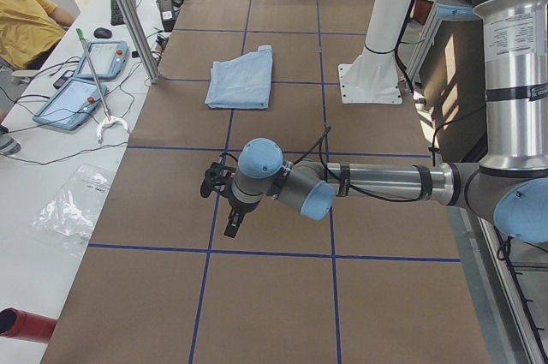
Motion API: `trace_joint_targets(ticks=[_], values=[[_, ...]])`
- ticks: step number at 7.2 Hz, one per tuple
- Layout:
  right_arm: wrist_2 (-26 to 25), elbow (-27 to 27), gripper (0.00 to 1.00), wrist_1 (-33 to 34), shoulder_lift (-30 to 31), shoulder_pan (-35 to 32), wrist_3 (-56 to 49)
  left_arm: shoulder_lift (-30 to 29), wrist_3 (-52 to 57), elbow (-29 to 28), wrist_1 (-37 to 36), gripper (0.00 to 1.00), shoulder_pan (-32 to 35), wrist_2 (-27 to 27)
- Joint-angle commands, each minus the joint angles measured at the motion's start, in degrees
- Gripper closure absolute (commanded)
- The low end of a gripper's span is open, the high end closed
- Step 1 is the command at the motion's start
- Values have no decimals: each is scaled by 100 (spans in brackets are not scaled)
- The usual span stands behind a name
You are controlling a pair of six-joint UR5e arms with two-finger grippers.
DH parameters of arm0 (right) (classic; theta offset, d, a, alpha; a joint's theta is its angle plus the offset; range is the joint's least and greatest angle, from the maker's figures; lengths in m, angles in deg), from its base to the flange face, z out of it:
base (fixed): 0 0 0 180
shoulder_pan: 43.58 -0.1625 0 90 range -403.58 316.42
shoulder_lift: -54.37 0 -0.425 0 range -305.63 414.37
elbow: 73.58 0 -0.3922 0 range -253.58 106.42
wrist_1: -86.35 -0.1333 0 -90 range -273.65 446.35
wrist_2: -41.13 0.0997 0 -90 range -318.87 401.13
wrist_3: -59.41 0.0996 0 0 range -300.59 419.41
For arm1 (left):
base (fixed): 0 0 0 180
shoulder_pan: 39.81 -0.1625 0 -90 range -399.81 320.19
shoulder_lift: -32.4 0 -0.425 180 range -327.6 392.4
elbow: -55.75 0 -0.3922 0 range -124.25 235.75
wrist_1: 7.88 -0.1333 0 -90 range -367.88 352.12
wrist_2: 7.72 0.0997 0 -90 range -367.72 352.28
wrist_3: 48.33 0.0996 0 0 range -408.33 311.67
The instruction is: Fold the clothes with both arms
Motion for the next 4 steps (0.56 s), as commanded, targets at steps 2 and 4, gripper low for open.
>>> trace_joint_targets(ticks=[2, 4], values=[[16, -54, 0, -3, 37, 0, 4, -9, -18, 0, -9, 0, 0, 9], [104, -107, 0, -3, 28, 0, 4, -17, -18, 61, -26, 0, 9, 35]])
